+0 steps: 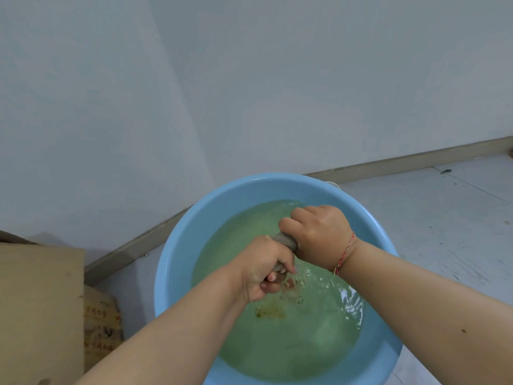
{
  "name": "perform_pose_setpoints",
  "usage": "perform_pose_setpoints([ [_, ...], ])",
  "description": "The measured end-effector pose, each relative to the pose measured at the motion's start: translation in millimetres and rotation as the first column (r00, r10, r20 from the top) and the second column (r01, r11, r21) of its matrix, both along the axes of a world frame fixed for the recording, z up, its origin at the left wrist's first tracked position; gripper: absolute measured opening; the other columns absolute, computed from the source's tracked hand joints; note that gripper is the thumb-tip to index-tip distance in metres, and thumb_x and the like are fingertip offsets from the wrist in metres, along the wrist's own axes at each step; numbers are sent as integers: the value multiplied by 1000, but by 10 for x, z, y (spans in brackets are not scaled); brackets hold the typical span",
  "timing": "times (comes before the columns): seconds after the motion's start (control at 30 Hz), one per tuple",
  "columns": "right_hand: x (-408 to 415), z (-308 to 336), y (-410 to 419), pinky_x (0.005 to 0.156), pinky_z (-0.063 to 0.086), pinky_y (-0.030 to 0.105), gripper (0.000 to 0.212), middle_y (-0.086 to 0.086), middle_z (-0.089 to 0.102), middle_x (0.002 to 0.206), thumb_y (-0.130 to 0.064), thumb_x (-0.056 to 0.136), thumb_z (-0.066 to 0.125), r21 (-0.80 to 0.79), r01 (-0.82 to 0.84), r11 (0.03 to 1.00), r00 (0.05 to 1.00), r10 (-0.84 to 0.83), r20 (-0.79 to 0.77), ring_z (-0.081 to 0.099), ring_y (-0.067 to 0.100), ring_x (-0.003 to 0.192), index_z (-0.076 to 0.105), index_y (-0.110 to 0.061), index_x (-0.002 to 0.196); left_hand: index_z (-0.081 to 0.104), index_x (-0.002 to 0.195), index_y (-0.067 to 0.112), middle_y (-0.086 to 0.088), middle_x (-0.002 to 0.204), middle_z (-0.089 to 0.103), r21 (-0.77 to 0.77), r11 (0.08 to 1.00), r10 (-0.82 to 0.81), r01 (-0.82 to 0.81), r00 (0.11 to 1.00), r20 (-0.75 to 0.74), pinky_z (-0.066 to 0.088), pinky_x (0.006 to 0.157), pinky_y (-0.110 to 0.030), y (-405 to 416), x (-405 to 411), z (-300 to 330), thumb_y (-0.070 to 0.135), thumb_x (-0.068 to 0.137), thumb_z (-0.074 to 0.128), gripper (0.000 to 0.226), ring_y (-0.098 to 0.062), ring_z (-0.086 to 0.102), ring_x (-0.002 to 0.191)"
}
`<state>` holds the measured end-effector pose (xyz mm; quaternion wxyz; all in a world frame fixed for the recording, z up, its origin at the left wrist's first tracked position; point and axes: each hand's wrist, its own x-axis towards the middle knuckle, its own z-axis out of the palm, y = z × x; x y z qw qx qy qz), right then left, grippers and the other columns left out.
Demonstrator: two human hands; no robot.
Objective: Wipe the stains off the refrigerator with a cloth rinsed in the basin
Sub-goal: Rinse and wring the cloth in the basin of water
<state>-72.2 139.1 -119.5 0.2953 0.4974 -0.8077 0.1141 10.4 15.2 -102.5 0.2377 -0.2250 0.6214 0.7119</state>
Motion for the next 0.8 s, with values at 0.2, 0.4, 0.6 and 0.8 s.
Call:
perform_pose_setpoints([
  [0.2,-77,39,5,41,20,23,11,0,43,52,-9,54,62,-22,12,1000,1000,-11,7,40,20,41,56,-14,62,43,66,15,2,45,32,240,969,37,-53,997,73,11,30,-8,-3,-39,34,-6,82,44,26,-1,25,27],
  [0.4,-99,51,-70,34,35,27,29,1,51,64,-13,48,76,-14,180,984,958,-172,228,50,23,49,58,-14,70,61,87,16,2,51,36,358,900,223,-250,968,116,15,28,-10,-98,-169,114,43,68,71,35,-2,26,32],
  [0.6,-22,38,-130,52,35,29,21,1,54,77,-22,70,65,152,270,951,833,-310,458,56,25,65,54,-15,86,48,72,15,3,43,24,238,875,395,-422,906,154,14,28,-11,-66,-244,32,56,82,63,44,-5,20,26],
  [0.8,-3,15,-196,60,34,27,12,-6,38,68,-24,80,54,272,276,922,728,-385,567,45,21,68,42,-22,82,42,69,13,4,38,23,179,838,491,-515,856,164,14,31,-10,-82,-283,-71,31,93,53,32,-7,19,25],
])
